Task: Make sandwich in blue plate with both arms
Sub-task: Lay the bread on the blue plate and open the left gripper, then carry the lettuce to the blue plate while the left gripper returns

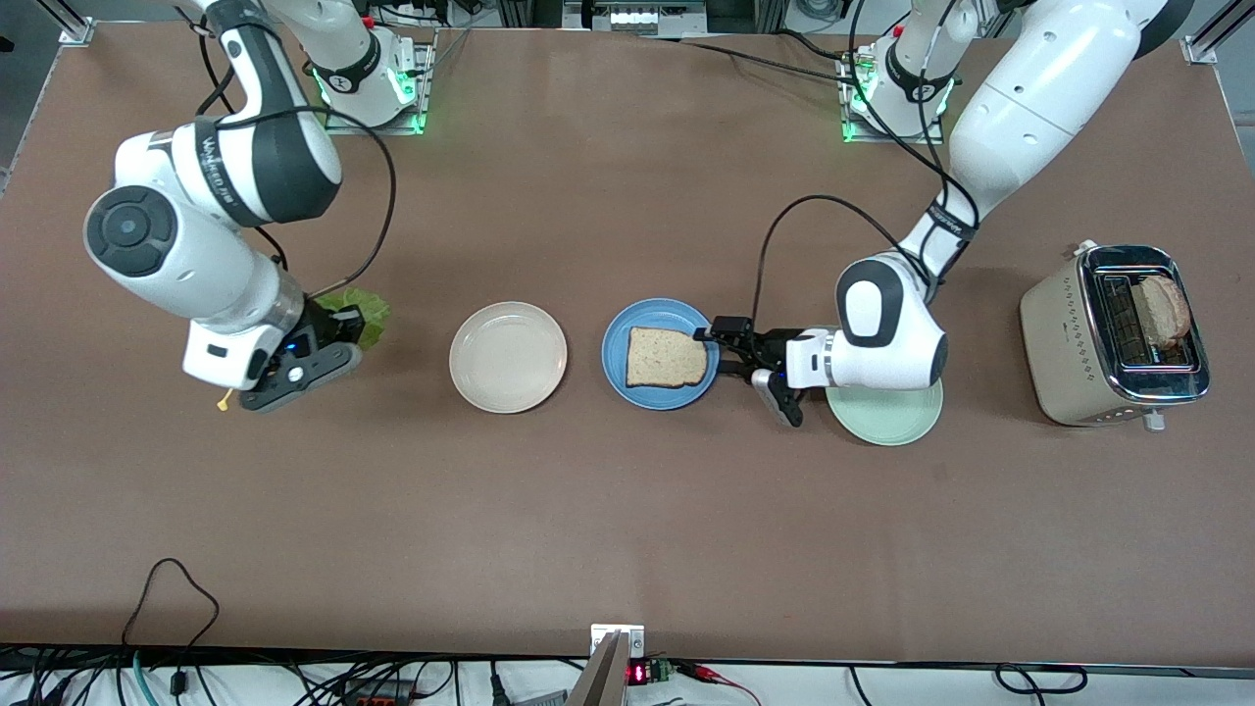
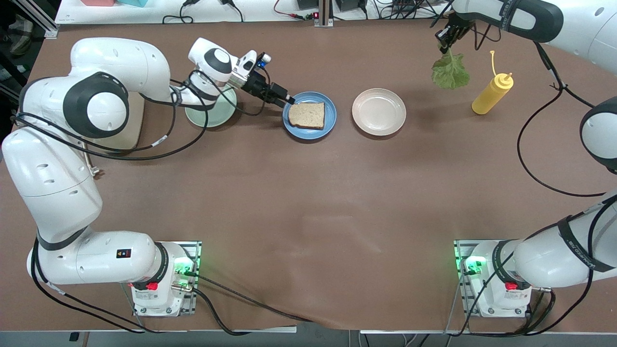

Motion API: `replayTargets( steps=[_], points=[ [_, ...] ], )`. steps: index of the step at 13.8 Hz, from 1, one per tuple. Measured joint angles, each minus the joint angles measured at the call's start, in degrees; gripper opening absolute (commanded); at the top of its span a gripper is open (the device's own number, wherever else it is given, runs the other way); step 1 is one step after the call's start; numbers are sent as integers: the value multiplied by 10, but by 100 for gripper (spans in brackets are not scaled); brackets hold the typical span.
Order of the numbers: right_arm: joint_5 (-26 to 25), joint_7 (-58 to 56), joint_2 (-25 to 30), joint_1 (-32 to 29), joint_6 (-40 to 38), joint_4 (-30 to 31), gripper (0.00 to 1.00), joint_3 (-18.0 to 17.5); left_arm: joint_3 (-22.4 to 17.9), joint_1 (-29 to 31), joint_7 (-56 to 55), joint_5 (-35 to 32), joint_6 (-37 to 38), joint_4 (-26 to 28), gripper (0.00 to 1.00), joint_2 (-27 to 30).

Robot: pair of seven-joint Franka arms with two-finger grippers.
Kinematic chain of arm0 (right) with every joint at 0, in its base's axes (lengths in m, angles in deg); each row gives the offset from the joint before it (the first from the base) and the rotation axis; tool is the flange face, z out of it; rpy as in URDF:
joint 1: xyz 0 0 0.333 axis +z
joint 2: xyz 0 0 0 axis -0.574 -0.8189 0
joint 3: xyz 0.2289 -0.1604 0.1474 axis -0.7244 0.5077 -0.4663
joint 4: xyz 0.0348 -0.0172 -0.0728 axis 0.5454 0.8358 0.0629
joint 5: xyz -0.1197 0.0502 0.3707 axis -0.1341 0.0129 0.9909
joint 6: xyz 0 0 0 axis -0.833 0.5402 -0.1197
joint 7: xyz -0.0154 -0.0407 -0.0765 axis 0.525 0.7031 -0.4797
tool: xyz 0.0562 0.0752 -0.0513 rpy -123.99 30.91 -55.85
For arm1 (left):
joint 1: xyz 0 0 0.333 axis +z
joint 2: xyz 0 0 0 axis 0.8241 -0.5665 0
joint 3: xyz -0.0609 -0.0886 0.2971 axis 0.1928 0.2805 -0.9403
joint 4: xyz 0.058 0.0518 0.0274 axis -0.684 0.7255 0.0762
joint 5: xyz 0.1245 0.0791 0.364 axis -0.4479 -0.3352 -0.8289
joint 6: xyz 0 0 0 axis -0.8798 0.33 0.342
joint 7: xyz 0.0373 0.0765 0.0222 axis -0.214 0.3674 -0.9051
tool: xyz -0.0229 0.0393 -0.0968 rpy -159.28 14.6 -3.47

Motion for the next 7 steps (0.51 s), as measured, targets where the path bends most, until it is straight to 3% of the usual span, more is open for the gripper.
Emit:
replayTargets(
  steps=[3, 7],
  points=[
    [0, -88, 1, 34, -6, -19, 0, -1, -22, 0, -1, -38, 38, 0, 100, 28],
    [13, -160, -1, 104, -6, -31, 0, -4, -52, 4, -55, -182, 107, -7, 100, 84]
  ],
)
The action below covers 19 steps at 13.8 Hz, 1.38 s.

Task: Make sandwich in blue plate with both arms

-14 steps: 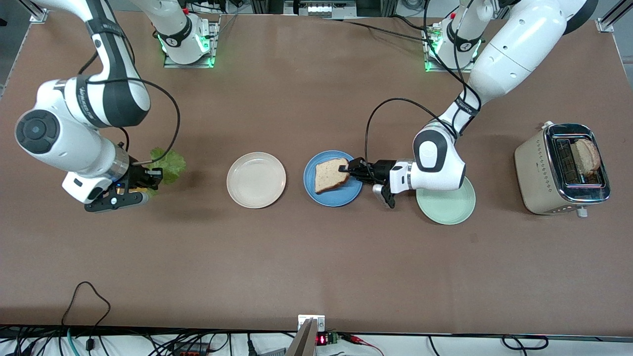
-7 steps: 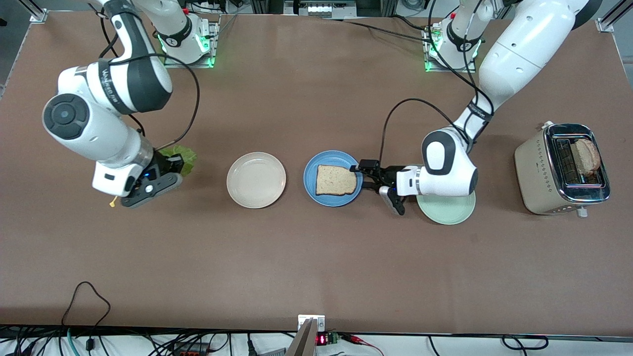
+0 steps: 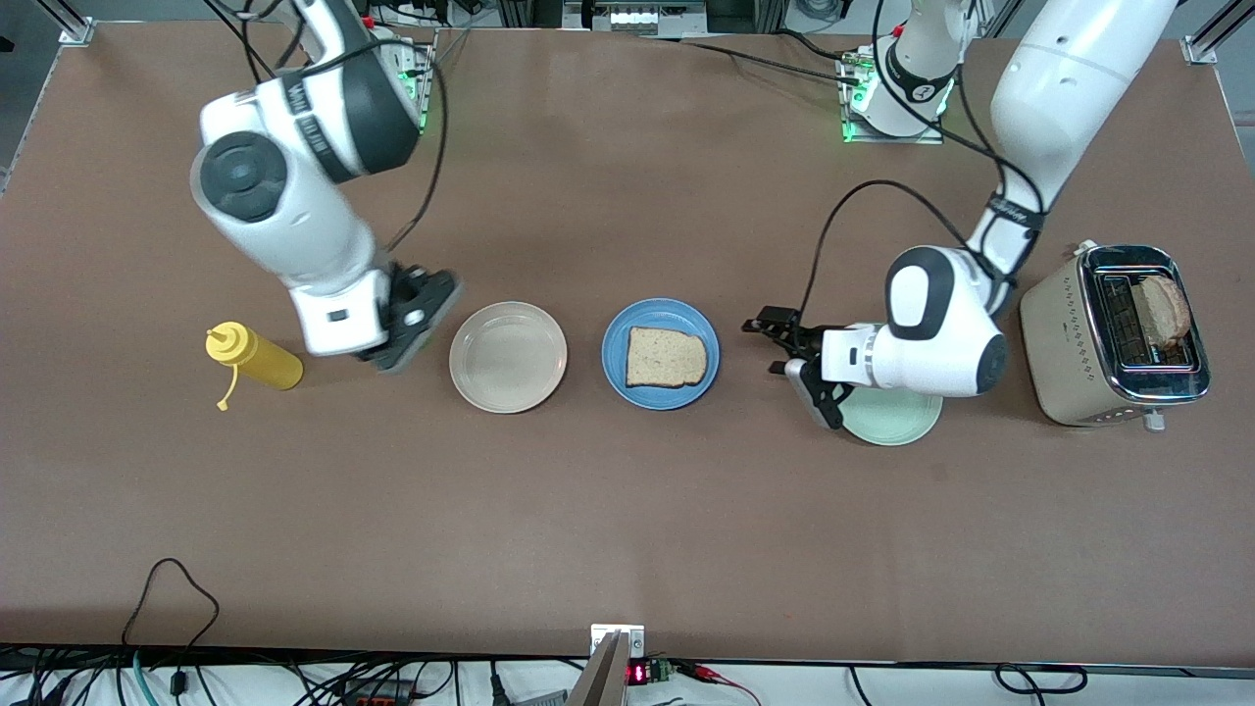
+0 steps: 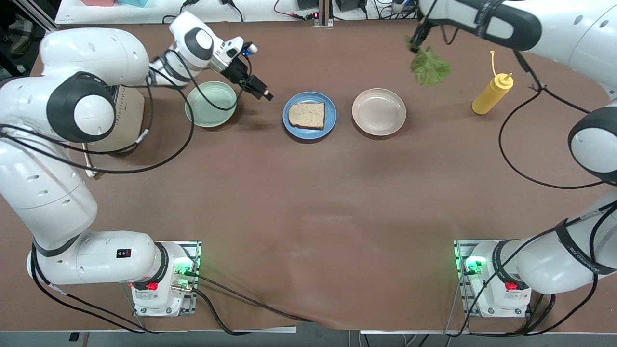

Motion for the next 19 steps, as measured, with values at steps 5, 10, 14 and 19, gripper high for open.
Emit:
replayTargets(
  steps=[5, 10, 14, 19],
  points=[
    [64, 0, -78, 92, 37, -70, 0, -1, -5, 33, -92, -216, 104, -31, 100, 61],
    [80, -3, -193, 137, 134, -145, 0, -1, -4, 43, -255, -364, 317, -150, 100, 99],
    [80, 17, -260, 170, 219, -187, 0, 0, -5, 43, -311, -382, 400, -225, 100, 123],
    [81, 24, -321, 185, 306, -190, 0, 0, -34, 72, -344, -383, 407, -276, 100, 140]
  ],
)
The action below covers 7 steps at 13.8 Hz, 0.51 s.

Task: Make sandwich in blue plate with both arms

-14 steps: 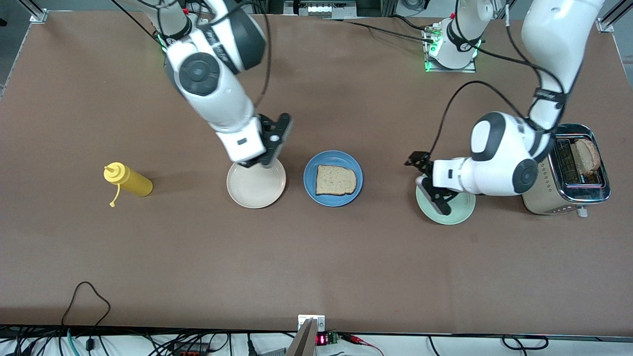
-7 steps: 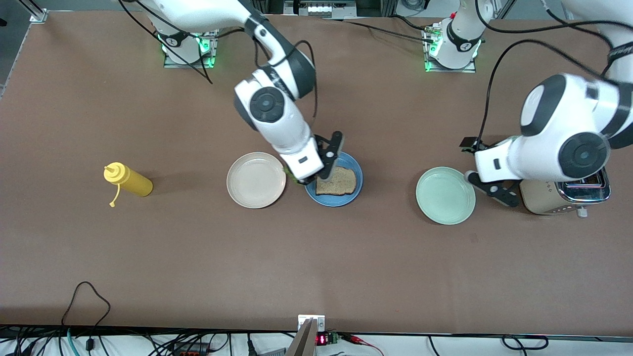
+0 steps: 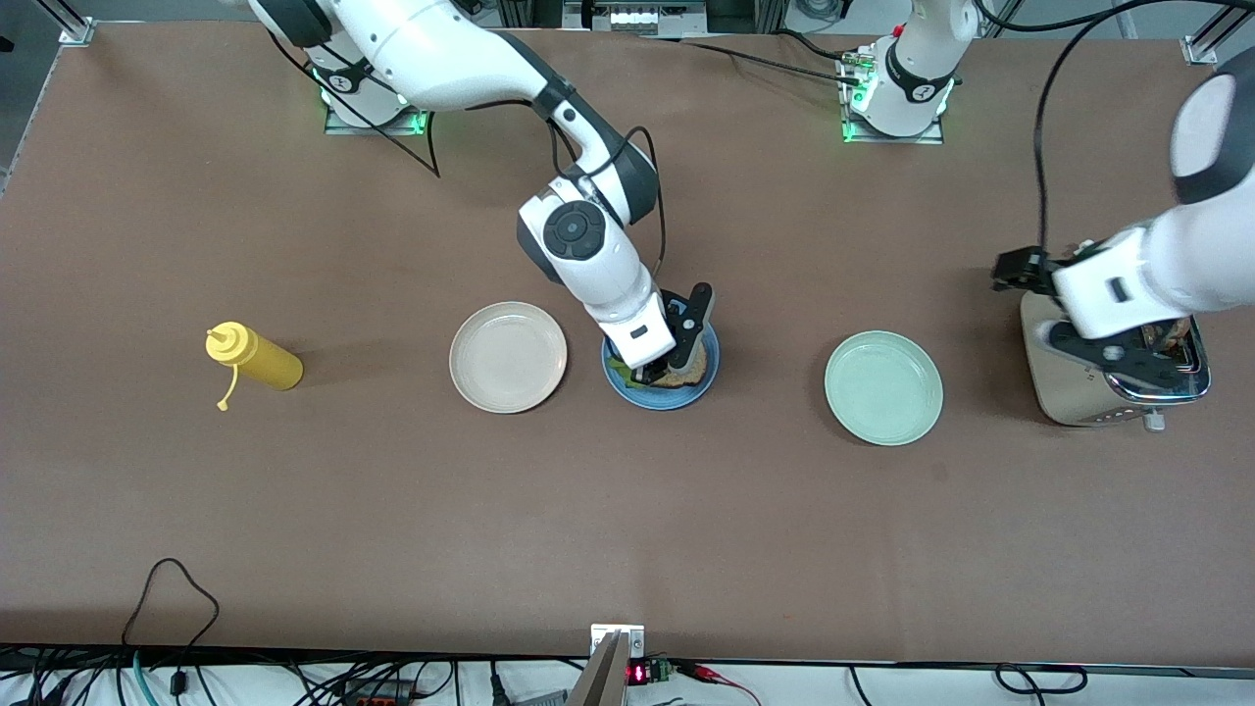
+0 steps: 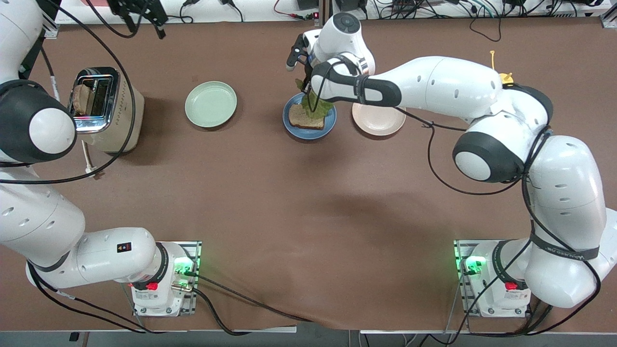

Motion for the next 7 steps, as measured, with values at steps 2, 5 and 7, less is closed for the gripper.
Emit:
replayTargets(
  steps=[2, 5, 7],
  points=[
    [0, 3, -15, 6, 12, -1, 0, 0, -21, -2, -48, 0, -5, -2, 100, 13],
    [0, 8, -19, 13, 15, -2, 52, 0, -83, -36, -81, 36, -35, 8, 100, 45],
    [0, 20, -19, 15, 15, -2, 100, 0, -150, -64, -81, 101, -67, 42, 100, 74]
  ],
)
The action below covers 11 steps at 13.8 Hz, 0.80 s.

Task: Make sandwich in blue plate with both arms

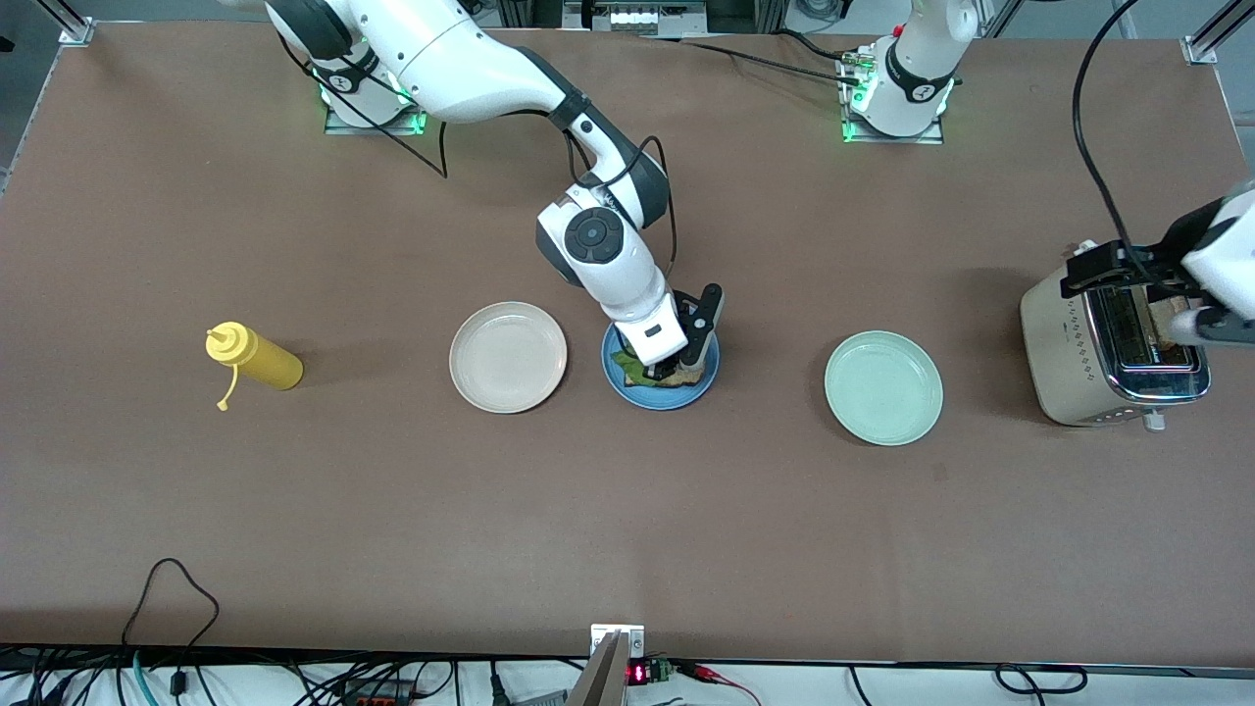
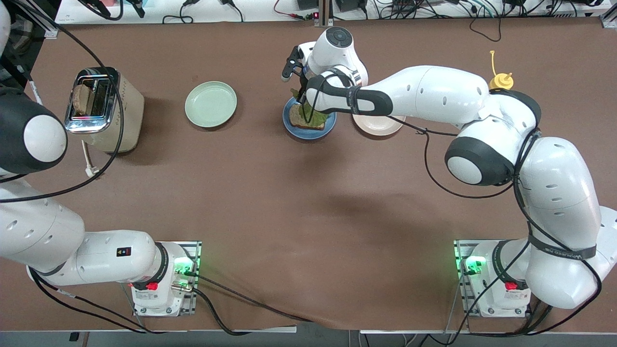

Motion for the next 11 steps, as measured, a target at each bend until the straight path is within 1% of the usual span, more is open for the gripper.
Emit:
replayTargets(
  steps=[1, 2, 4, 5, 7, 8, 11],
  points=[
    [0, 4, 0, 1, 0, 0, 100, 0, -17, -5, 1, 12, -22, 27, 100, 17],
    [0, 6, 0, 1, 0, 0, 100, 0, -25, -9, 1, 11, -44, 58, 100, 38],
    [0, 9, 2, 1, -3, -3, 100, 1, -30, -27, 0, -4, -66, 115, 100, 81],
    [0, 11, 3, 1, -10, -7, 100, 3, -30, -35, -2, -10, -69, 131, 100, 97],
    [0, 15, 11, 1, -36, -17, 100, 10, -30, -40, -3, -12, -66, 145, 100, 112],
    [0, 16, 21, 1, -49, -20, 100, 19, -32, -40, -3, -12, -65, 147, 100, 114],
    [-1, 16, 76, 0, -127, -22, 100, 72, -33, -40, -3, -12, -65, 153, 100, 114]
  ],
)
